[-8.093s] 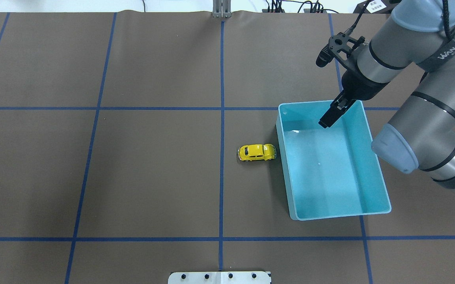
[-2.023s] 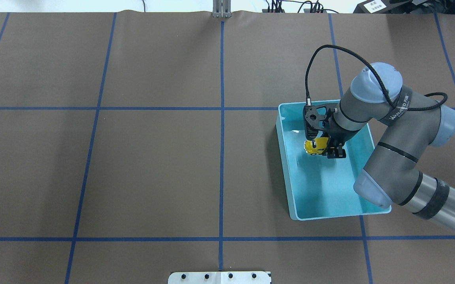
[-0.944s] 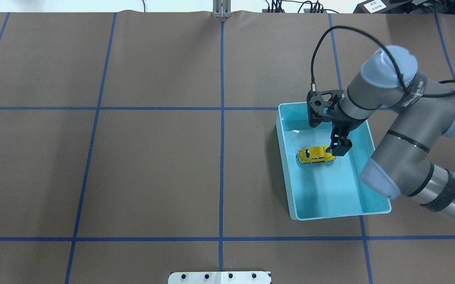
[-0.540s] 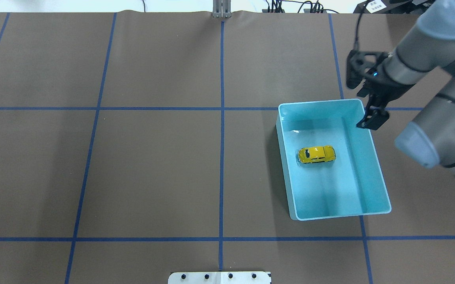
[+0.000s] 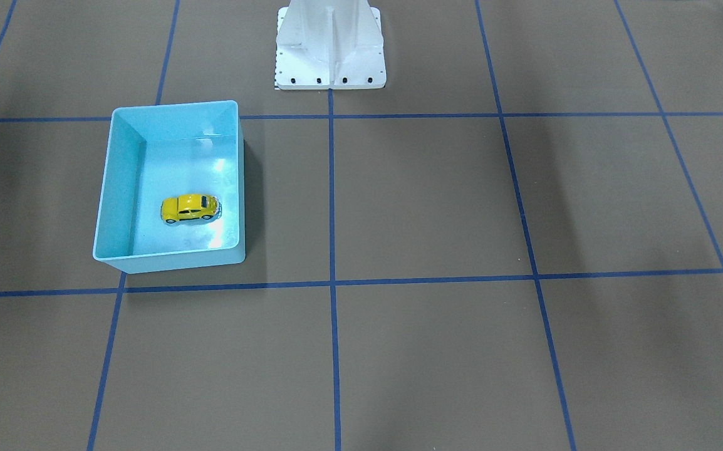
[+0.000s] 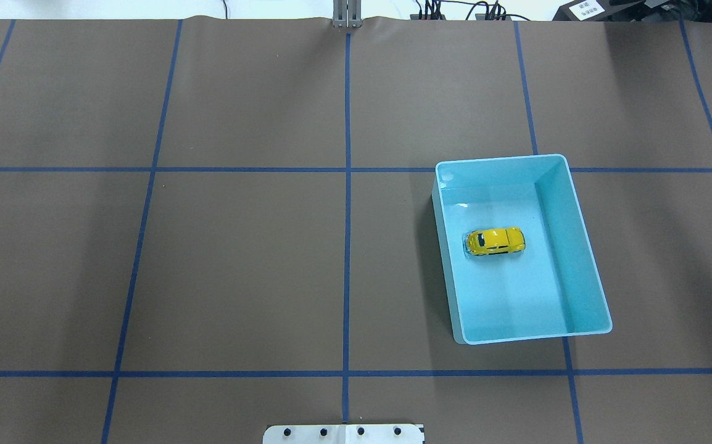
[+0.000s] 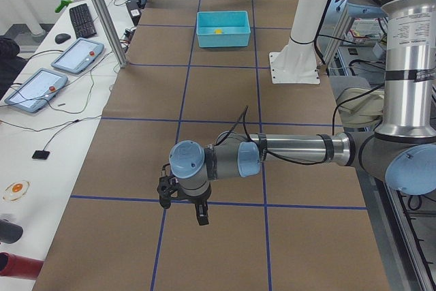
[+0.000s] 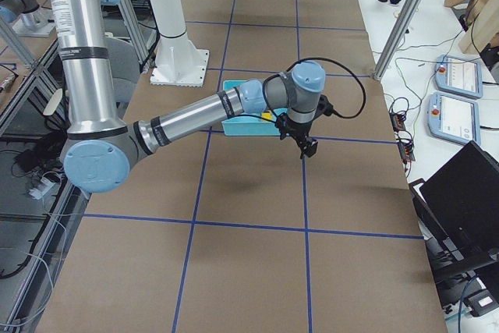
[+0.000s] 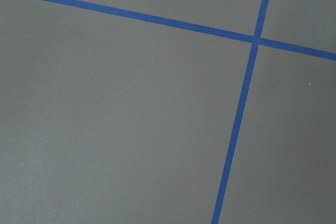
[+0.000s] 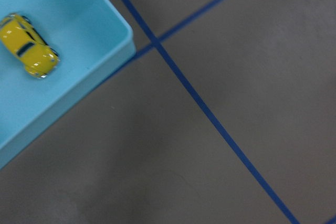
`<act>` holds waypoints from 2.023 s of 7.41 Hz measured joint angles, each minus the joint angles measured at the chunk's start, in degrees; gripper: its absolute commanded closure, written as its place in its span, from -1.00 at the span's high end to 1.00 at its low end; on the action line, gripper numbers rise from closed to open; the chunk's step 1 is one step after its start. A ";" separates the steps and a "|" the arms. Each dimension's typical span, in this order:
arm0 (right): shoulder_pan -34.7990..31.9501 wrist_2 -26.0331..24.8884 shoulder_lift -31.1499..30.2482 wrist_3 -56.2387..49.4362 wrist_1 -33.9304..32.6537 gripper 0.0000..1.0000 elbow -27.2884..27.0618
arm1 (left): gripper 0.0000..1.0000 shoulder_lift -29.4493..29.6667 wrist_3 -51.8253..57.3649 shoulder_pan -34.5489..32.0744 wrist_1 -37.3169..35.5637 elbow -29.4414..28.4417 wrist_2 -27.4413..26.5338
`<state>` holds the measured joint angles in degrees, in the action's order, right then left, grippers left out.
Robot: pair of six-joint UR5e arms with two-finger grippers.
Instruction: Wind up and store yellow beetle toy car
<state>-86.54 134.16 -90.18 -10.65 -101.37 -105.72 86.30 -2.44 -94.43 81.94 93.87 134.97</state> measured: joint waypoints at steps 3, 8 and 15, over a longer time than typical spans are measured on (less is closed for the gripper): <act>-5.47 -0.47 -2.92 10.21 0.36 0.99 2.82 | 1.00 -0.02 0.15 0.03 0.06 -0.15 0.03; -5.76 -2.48 -3.02 17.34 2.85 0.99 5.86 | 1.00 -0.08 0.15 0.03 0.07 -0.26 -0.03; -5.72 -2.50 -1.63 17.41 3.66 0.99 9.70 | 1.00 -0.08 0.14 -0.04 0.07 -0.25 -0.05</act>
<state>-92.26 131.66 -91.81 6.77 -97.71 -96.02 86.22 -2.30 -94.47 82.00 93.62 134.91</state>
